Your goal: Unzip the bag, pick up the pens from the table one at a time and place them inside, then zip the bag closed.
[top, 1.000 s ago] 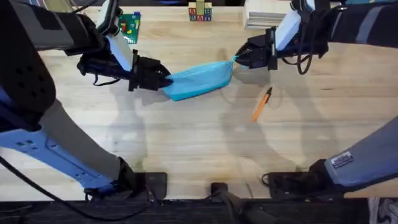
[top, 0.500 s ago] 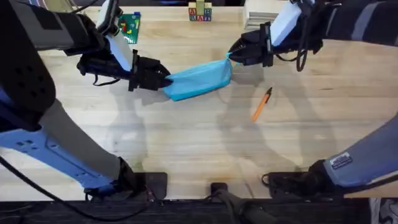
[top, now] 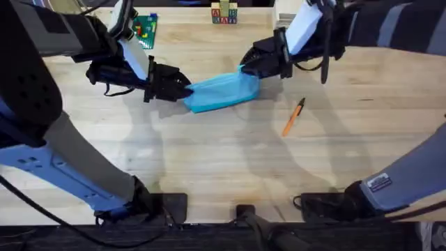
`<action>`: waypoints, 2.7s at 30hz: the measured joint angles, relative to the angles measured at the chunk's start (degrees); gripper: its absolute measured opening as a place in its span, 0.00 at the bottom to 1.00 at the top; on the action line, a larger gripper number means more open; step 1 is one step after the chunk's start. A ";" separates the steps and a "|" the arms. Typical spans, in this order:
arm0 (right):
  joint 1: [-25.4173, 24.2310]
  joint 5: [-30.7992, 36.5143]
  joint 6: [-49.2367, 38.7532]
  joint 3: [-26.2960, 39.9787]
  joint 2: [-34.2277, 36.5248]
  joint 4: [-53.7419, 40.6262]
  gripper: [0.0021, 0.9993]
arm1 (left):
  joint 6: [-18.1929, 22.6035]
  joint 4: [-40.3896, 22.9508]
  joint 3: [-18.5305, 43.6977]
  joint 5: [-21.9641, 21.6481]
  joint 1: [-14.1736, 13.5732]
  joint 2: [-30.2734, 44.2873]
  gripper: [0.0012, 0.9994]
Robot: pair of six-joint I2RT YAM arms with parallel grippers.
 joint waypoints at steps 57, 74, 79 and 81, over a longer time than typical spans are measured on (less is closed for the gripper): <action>21.00 17.16 19.52 0.07 0.02 21.27 0.03 | 0.00 0.22 0.22 -0.04 0.33 0.00 0.04; 21.54 17.19 21.24 0.15 0.02 21.76 0.79 | 0.00 0.24 0.22 0.09 0.13 0.00 0.04; 21.61 17.35 23.04 0.15 0.02 21.81 1.00 | 0.00 0.22 0.22 0.09 0.09 0.00 0.04; 21.23 17.38 24.81 0.15 0.02 21.81 1.00 | 0.00 0.23 0.22 0.09 0.11 0.00 0.04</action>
